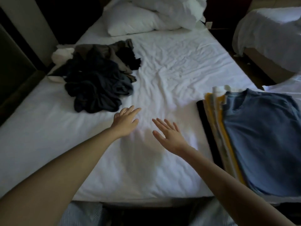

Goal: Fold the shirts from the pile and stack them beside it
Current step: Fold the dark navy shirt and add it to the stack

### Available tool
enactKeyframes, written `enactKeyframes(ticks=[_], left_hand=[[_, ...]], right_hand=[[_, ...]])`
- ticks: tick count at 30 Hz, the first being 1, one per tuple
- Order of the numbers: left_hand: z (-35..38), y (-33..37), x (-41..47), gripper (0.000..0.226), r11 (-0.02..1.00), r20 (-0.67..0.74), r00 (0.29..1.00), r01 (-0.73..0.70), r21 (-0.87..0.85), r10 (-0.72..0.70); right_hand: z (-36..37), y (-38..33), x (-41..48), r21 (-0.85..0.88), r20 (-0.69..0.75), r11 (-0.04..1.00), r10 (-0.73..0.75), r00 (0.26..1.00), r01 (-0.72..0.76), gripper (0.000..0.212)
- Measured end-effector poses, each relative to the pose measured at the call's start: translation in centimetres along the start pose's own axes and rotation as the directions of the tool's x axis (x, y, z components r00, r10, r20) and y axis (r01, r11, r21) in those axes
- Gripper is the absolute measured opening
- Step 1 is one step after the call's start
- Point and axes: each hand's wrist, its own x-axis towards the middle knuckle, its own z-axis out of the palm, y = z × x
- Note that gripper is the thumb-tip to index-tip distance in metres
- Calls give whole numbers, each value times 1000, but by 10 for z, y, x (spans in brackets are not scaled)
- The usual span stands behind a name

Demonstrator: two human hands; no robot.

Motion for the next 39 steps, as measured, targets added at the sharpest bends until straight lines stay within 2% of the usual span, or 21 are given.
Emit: enactKeyframes(ticks=[3,6,8,10,13,16,18,20,23,25,30,33,36,39], left_hand=[[4,-39,0,56,991,-63,989,134,-31,-135],[9,-76,3,62,945,-172,934,285,-163,-312],[15,-97,8,65,909,-232,892,326,-262,-387],[22,-110,15,64,871,-258,855,358,-336,-451],[36,-113,25,50,865,-329,806,408,-293,-492],[41,-113,31,34,858,-419,751,407,-315,-510],[41,-116,31,24,871,-512,709,337,-358,-485],[43,-115,26,25,907,-625,662,244,-343,-414],[51,-103,6,29,953,-679,677,122,-276,-284],[53,-93,-8,30,953,-679,683,89,-289,-269],[62,-67,-33,32,945,-675,691,38,-324,-259],[71,-49,-54,36,896,-598,748,-12,-444,-287],[69,-38,-72,28,839,-457,828,28,-543,-324],[66,-29,-94,22,803,-320,908,31,-595,-272]], right_hand=[[22,-10,29,-63,-27,998,-14,1000,12,54],[43,-6,46,-167,-60,986,-9,998,-1,60],[53,-3,49,-220,-92,975,0,996,-20,76],[57,1,50,-244,-103,969,8,995,-33,80],[57,1,51,-274,-99,961,12,995,-39,79],[59,1,50,-295,-91,954,22,996,-48,79],[59,1,51,-291,-108,956,15,994,-46,83],[60,3,50,-288,-100,957,9,995,-38,90],[60,4,50,-298,-108,954,9,994,-41,99],[59,1,47,-318,-89,947,10,996,-38,103],[58,-14,35,-298,-52,954,3,999,-18,87],[60,-27,24,-273,-9,960,-70,997,65,85],[57,-42,24,-280,17,946,-167,986,165,76],[49,-61,27,-313,6,900,-316,949,302,84]])
